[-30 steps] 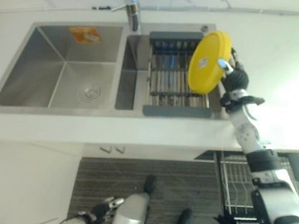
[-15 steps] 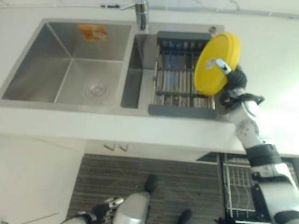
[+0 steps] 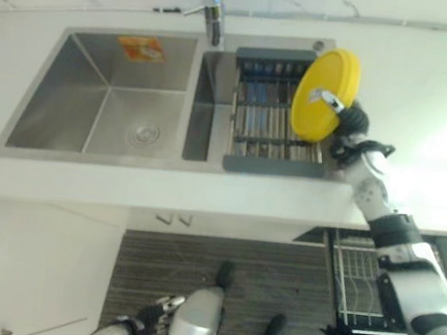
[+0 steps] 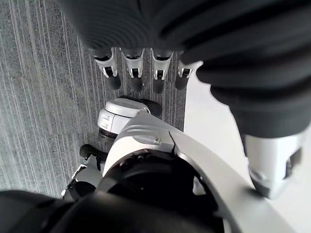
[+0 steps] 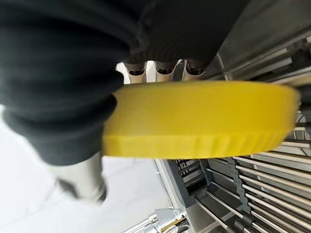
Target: Place the dishes in the dishwasher.
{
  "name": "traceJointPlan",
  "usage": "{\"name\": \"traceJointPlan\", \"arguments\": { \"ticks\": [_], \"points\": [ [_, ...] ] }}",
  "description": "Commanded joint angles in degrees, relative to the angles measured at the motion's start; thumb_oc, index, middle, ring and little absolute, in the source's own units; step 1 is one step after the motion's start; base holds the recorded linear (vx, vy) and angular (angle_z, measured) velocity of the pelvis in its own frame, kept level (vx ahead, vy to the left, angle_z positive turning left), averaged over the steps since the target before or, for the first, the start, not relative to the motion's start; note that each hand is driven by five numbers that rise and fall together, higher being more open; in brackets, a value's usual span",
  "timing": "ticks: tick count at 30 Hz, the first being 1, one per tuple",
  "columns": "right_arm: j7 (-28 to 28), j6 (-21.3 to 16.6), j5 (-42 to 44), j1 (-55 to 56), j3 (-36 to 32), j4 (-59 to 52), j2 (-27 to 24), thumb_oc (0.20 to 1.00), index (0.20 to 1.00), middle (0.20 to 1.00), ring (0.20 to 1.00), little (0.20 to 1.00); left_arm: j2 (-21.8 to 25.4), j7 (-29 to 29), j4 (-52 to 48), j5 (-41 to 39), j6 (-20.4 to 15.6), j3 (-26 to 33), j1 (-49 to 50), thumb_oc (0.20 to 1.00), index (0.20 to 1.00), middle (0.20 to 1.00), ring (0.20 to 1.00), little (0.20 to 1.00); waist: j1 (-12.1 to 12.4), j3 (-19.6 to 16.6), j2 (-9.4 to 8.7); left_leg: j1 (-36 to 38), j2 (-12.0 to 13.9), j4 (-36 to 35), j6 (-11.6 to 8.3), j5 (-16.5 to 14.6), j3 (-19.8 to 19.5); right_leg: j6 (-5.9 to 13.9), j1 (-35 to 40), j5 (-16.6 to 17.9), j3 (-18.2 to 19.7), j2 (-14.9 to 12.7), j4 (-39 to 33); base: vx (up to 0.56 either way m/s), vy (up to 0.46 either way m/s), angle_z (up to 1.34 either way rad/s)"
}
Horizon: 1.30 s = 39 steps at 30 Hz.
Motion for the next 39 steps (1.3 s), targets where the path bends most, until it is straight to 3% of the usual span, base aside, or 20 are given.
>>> {"name": "traceJointPlan", "arguments": {
  "ticks": [1,13,23,24,27,35,37,39],
  "points": [
    [0.2,-2.5,-3.3,-4.6,2.5,0.8,-2.9,0.2,0.2,0.2,0.2,0.2,1.5,-0.6,0.0,0.8,0.5,-4.2,0.9,1.0,1.0,1.0,1.0,1.0,2.0,-3.7,0.15,-2.5,4.1,3.3,-1.58,-4.2,5.7,1.86,-1.8,-5.2,-2.8,-5.7,10.4,0.0,0.0,0.0],
    [-0.3,-5.7,-8.0,-4.3,3.0,-0.1,-3.0,0.2,0.2,0.2,0.2,0.2,1.3,-0.7,-0.1,1.7,0.5,-3.6,1.2,1.0,1.0,1.0,1.0,1.0,2.3,-4.4,0.01,-2.5,3.7,3.1,-1.45,-4.4,5.4,2.2,-1.4,-5.0,-2.9,-5.8,9.8,-0.01,0.001,0.01],
    [3.1,-13.5,5.9,0.4,1.2,-10.6,1.1,0.2,0.2,0.2,0.2,0.2,0.9,-0.6,-0.1,2.4,0.6,-2.5,2.0,1.0,1.0,1.0,1.0,1.0,0.9,-6.5,-0.87,-0.4,4.4,1.6,-1.28,-4.5,8.0,3.0,-0.8,-4.0,-3.1,-5.9,8.3,-0.03,-0.022,-0.03],
    [3.0,-17.2,8.7,1.7,0.3,-14.2,2.4,0.2,0.2,0.2,0.2,0.2,0.7,-0.5,0.2,2.4,0.3,-2.2,2.2,1.0,1.0,1.0,1.0,1.0,0.1,-7.4,-1.18,0.4,4.8,1.4,-1.28,-4.7,8.9,3.16,-0.9,-3.6,-2.7,-5.7,7.8,-0.13,-0.115,-0.18],
    [3.9,-20.3,13.1,6.5,-1.6,-24.9,4.6,0.2,0.2,0.2,0.2,0.2,-0.7,0.0,2.1,2.1,0.3,-1.2,2.7,1.0,1.0,1.0,1.0,1.0,-3.3,-9.8,-1.52,3.9,5.9,0.5,-1.47,-5.8,11.5,3.36,-2.1,-2.2,-1.5,-5.2,6.7,-0.17,-0.144,-0.38],
    [3.6,-22.0,15.9,12.9,-4.4,-34.6,3.9,0.2,0.2,0.2,0.2,0.2,-2.6,0.5,4.1,3.6,1.1,-0.8,1.9,1.0,1.0,1.0,1.0,1.0,-9.0,-11.7,-1.97,7.5,6.7,0.2,-1.69,-7.3,15.6,3.21,-3.1,-1.6,1.5,-4.1,5.9,-0.1,-0.086,-0.65],
    [4.6,-22.3,19.1,17.1,-5.9,-37.1,3.2,0.2,0.2,0.2,0.2,0.2,-3.2,0.9,4.7,4.9,0.7,-1.3,1.8,1.0,1.0,1.0,1.0,1.0,-11.7,-11.6,-2.05,9.0,6.8,0.7,-1.38,-8.0,16.8,2.87,-3.6,-2.5,4.4,-3.3,7.4,-0.11,-0.122,-0.92],
    [7.0,-22.7,21.9,24.4,-9.5,-40.3,1.3,0.2,0.2,0.2,0.2,0.2,-3.4,0.5,4.8,9.5,0.0,-3.6,-0.5,1.0,1.0,1.0,1.0,1.0,-16.7,-11.9,-1.74,10.8,6.8,2.0,-0.53,-9.6,19.0,2.35,-4.4,-4.1,8.7,-2.2,10.1,-0.14,-0.138,-1.15]
  ]
}}
